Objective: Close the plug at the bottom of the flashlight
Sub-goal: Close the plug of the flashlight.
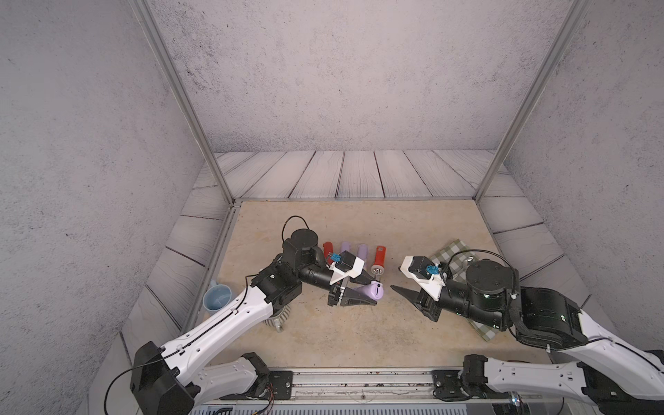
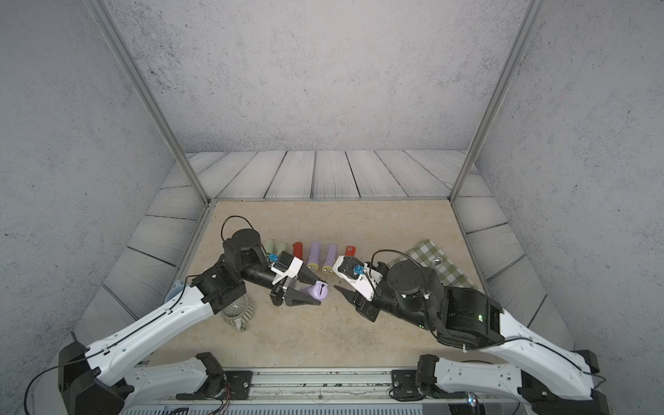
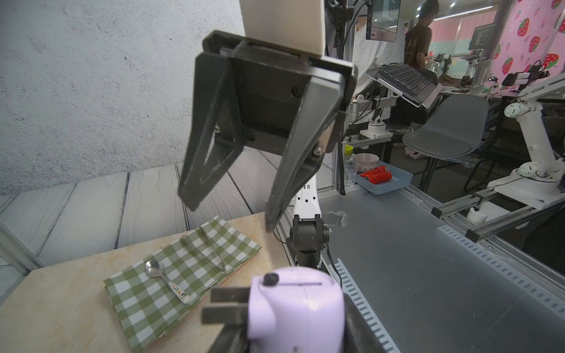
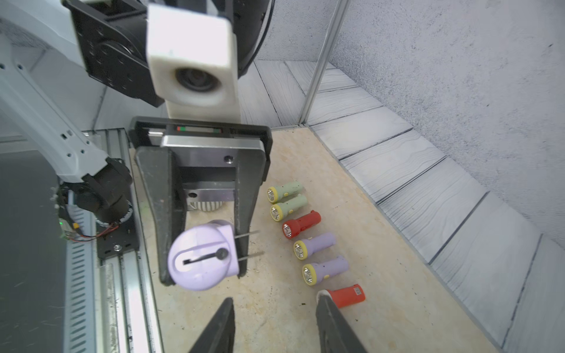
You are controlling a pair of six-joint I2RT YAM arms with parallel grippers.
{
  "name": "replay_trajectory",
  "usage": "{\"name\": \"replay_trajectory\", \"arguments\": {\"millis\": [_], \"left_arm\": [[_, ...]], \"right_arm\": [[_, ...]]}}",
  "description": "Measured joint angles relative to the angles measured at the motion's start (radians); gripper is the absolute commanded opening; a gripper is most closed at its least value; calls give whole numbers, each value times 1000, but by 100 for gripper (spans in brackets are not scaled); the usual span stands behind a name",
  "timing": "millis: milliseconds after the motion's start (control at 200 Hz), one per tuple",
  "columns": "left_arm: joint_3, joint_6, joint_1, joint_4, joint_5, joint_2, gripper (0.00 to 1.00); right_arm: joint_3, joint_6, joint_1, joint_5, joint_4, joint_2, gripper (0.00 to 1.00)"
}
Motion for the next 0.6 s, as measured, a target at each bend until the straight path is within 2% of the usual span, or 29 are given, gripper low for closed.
{"name": "replay_trajectory", "arguments": {"millis": [70, 170, 310, 430, 601], "left_arm": [[14, 4, 3, -24, 17, 0, 0], [28, 22, 5, -56, 39, 0, 0], [29, 34, 5, -79, 61, 4, 0], [32, 38, 5, -86, 75, 25, 0], [43, 37, 15, -100, 87, 64, 0]], "right_arm": [[-1, -27, 1, 20, 9, -10, 52], [9, -53, 1, 23, 7, 2, 62], [31, -73, 1, 3, 0, 37, 69], [32, -77, 1, -14, -2, 71, 68], [50, -76, 2, -37, -12, 93, 60]]}}
